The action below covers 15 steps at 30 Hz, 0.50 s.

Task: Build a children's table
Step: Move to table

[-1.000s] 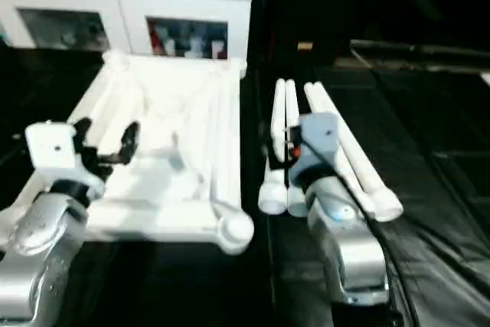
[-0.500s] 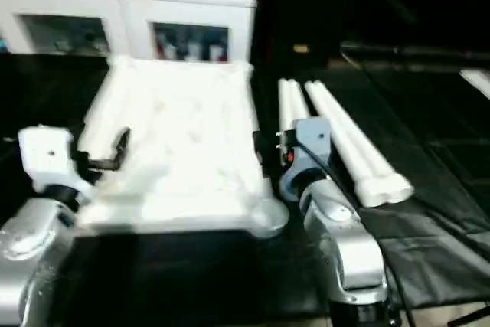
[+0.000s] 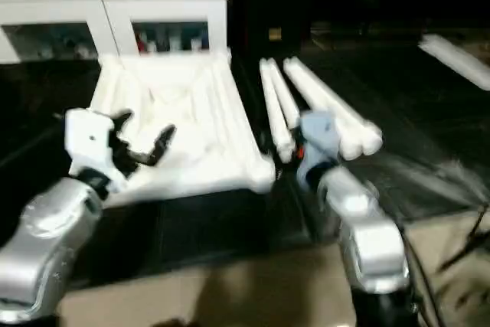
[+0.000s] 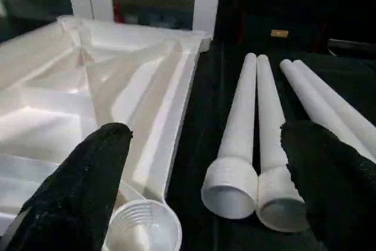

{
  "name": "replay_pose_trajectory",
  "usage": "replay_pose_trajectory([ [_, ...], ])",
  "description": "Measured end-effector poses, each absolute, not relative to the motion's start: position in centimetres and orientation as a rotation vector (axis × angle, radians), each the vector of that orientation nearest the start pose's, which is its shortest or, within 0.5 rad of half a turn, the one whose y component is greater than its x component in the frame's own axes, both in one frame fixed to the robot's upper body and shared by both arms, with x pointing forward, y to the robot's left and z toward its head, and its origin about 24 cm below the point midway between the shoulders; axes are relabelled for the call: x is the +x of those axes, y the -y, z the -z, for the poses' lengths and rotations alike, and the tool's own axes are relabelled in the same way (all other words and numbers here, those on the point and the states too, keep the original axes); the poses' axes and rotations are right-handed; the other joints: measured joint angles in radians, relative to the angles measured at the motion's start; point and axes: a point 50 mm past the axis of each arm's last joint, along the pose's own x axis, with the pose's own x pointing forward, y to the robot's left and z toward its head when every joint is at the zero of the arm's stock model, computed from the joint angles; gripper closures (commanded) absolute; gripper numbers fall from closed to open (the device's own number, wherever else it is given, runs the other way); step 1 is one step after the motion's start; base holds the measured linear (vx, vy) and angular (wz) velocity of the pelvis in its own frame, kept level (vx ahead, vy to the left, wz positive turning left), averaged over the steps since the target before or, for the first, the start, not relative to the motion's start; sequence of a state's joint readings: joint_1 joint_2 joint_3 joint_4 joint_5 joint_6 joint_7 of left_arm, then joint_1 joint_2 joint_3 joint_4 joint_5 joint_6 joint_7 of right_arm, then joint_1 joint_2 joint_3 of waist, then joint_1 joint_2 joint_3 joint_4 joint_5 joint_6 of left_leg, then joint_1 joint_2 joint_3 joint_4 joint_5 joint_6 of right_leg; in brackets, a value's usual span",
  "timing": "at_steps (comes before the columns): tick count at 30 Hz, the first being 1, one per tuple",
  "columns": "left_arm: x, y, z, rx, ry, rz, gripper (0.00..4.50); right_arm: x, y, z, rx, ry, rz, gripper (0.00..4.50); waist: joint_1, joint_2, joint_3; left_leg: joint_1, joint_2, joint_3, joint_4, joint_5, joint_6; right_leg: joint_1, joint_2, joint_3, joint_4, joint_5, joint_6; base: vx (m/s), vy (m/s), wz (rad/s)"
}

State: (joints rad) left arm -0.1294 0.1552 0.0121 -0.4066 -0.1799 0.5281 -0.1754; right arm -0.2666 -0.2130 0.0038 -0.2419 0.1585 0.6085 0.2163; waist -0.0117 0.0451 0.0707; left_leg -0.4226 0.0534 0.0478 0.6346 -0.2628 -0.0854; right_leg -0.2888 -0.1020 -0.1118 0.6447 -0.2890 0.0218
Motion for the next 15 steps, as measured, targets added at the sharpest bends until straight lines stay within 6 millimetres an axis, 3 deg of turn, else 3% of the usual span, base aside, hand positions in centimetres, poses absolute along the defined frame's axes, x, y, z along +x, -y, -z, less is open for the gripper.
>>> replay_pose_trajectory([
  [1, 26.3, -15.1, -11.9, -0.015, 0.002, 0.239, 0.04, 29.0, 15.1, -11.2, -0.057, -0.119, -0.290, 0.09, 0.003, 0.005, 0.002, 0.001, 0.022, 0.011, 0.004, 0.015, 0.009, 0.000, 0.000, -0.015, 0.003, 0.003, 0.000, -0.121, -0.023, -0.27],
  [3, 26.2, -16.1, -11.6, -0.030, 0.001, 0.159, 0.04, 29.0, 15.3, -11.2, -0.027, -0.114, -0.236, 0.09, -0.005, 0.010, 0.007, 0.001, 0.048, 0.013, 0.011, 0.022, 0.007, 0.002, 0.004, -0.044, 0.000, 0.002, -0.001, -0.083, -0.019, -0.27],
  [5, 26.1, -16.9, -11.2, -0.032, -0.017, 0.104, 0.04, 29.0, 15.3, -11.2, -0.019, -0.116, -0.223, 0.09, -0.008, 0.007, 0.012, -0.003, 0.047, 0.008, 0.000, 0.022, 0.007, 0.001, 0.011, -0.040, 0.000, 0.000, -0.004, -0.052, -0.011, -0.23],
  [7, 26.0, -17.2, -10.9, -0.044, -0.028, 0.068, 0.04, 28.9, 15.6, -10.9, -0.026, -0.131, -0.216, 0.09, -0.005, -0.013, 0.011, 0.002, 0.042, 0.023, -0.017, 0.022, 0.004, -0.026, 0.008, -0.019, 0.001, 0.001, -0.006, -0.057, -0.028, -0.02],
  [8, 25.9, -17.0, -10.8, -0.056, -0.030, 0.061, 0.04, 28.9, 15.6, -10.9, -0.030, -0.137, -0.215, 0.09, 0.002, -0.018, 0.012, 0.002, 0.044, 0.027, -0.017, 0.018, -0.001, -0.029, 0.006, -0.018, 0.000, 0.001, -0.006, 0.000, 0.000, 0.00],
  [9, 25.8, -17.0, -10.6, -0.061, -0.037, 0.051, 0.04, 28.9, 15.6, -10.8, -0.030, -0.141, -0.217, 0.09, 0.014, -0.018, 0.014, 0.001, 0.052, 0.031, -0.010, 0.018, -0.001, -0.026, 0.006, -0.022, 0.001, 0.002, -0.008, 0.018, -0.009, -0.29],
  [11, 25.7, -17.0, -10.5, -0.059, -0.037, 0.033, 0.04, 28.8, 15.6, -10.7, -0.030, -0.145, -0.223, 0.09, 0.015, -0.008, 0.013, 0.000, 0.072, 0.029, -0.009, 0.052, 0.003, -0.022, 0.014, -0.042, -0.003, 0.005, -0.010, 0.039, 0.005, -0.30],
  [13, 25.7, -17.3, -10.6, -0.054, -0.036, 0.014, 0.04, 28.8, 15.1, -10.6, -0.039, -0.146, -0.242, 0.09, 0.011, -0.011, 0.014, 0.000, 0.077, 0.019, -0.013, 0.072, 0.003, -0.024, 0.033, -0.029, -0.002, 0.010, -0.015, 0.000, 0.000, 0.00],
  [14, 25.7, -17.3, -10.6, -0.053, -0.035, 0.007, 0.04, 28.8, 15.0, -10.7, -0.050, -0.140, -0.240, 0.09, 0.013, -0.015, 0.014, -0.002, 0.066, 0.004, -0.014, 0.073, 0.002, -0.022, 0.039, -0.022, 0.003, 0.011, -0.018, 0.000, 0.000, 0.00],
  [15, 25.7, -17.3, -10.6, -0.052, -0.035, 0.004, 0.04, 28.8, 15.1, -10.7, -0.066, -0.136, -0.223, 0.09, 0.010, -0.017, 0.015, -0.003, 0.025, -0.043, -0.028, 0.074, 0.001, -0.022, 0.046, -0.008, 0.004, 0.016, -0.027, -0.018, -0.030, 0.33],
])
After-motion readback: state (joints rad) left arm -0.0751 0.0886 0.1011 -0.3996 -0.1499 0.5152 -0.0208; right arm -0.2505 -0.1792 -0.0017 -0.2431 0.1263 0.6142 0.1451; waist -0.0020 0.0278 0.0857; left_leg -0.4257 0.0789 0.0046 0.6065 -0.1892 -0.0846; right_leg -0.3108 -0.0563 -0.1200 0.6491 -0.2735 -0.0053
